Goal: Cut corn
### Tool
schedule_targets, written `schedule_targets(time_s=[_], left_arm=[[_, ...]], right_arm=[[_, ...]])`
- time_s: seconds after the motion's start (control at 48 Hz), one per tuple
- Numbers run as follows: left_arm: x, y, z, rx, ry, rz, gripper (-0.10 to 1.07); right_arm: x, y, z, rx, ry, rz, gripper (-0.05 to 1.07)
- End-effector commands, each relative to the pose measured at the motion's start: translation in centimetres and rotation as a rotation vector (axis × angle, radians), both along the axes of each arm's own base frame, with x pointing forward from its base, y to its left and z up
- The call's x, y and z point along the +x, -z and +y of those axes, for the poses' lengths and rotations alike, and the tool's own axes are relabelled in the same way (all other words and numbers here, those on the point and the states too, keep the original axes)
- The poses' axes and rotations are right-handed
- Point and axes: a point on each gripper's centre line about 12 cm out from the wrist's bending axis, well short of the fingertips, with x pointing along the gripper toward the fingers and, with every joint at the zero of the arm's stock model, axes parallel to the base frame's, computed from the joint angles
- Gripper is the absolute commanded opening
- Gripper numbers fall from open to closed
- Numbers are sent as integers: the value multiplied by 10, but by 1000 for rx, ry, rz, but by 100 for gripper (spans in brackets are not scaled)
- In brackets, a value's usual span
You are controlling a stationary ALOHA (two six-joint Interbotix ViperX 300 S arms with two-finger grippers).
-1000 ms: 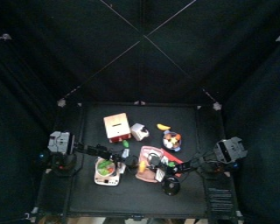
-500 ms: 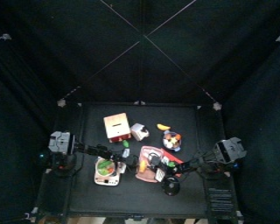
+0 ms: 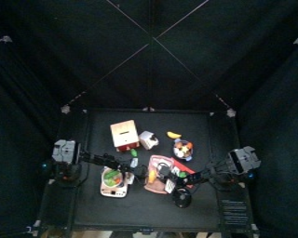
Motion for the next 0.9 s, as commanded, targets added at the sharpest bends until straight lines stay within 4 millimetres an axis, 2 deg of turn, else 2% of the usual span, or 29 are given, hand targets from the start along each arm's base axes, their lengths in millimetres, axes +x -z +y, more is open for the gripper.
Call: schedule_targets(time_s=[0.0,0.562,0.875], left_arm=[[1,-3,-4,2,10,-5,39],[1,-2,-3,-3,-3,2,39],[3,-42,-2,33,14,-72,39]], right_arm=[[1,-4,-5,7,26,-11,41],[1,2,-3,27,29,4,41],[2,-38,-4,29,15,-109,41]])
